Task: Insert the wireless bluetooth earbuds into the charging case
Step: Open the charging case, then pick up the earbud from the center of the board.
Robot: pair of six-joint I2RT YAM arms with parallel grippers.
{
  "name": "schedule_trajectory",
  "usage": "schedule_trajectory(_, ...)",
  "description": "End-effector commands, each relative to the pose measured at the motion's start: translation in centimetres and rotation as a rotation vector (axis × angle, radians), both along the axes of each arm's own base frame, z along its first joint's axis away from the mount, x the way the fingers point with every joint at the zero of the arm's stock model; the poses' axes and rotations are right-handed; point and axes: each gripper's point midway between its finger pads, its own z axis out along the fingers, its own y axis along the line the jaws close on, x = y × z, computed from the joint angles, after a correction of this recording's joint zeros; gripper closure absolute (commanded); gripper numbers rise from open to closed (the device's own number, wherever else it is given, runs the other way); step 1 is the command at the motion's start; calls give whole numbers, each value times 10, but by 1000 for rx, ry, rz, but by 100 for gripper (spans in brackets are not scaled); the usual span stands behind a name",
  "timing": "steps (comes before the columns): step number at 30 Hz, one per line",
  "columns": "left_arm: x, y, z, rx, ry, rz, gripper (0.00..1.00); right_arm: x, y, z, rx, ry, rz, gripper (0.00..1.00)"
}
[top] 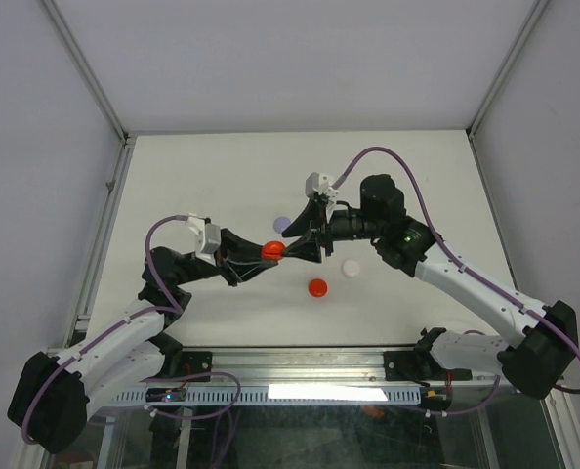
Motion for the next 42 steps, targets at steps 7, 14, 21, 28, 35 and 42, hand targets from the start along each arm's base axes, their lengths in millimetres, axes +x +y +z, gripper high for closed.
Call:
schedule_trajectory(7, -19, -4, 4, 13, -134, -59, 100, 23, -5, 37, 50, -86, -130, 51)
schedule_trajectory(14, -10, -3, 1, 8, -114, -4, 100, 20, -8, 36, 39, -75, -127, 48)
schedule_trajectory(21, 10, 4, -22, -17, -4, 124, 100, 49, -40, 16, -76, -15, -362, 37)
schedule_trajectory(28, 21, 12, -43, -55, 54, 213, 100, 99, -112, -51, -288, 187, -834, 25)
schedule_trajectory(35, 29, 16, -56, -45, 42, 261, 100, 113, -178, -115, -459, 382, -1158, 23)
schedule_trajectory(42, 36, 19, -67, -20, 55, 310, 100, 124, -253, -165, -492, 556, -1488, 25)
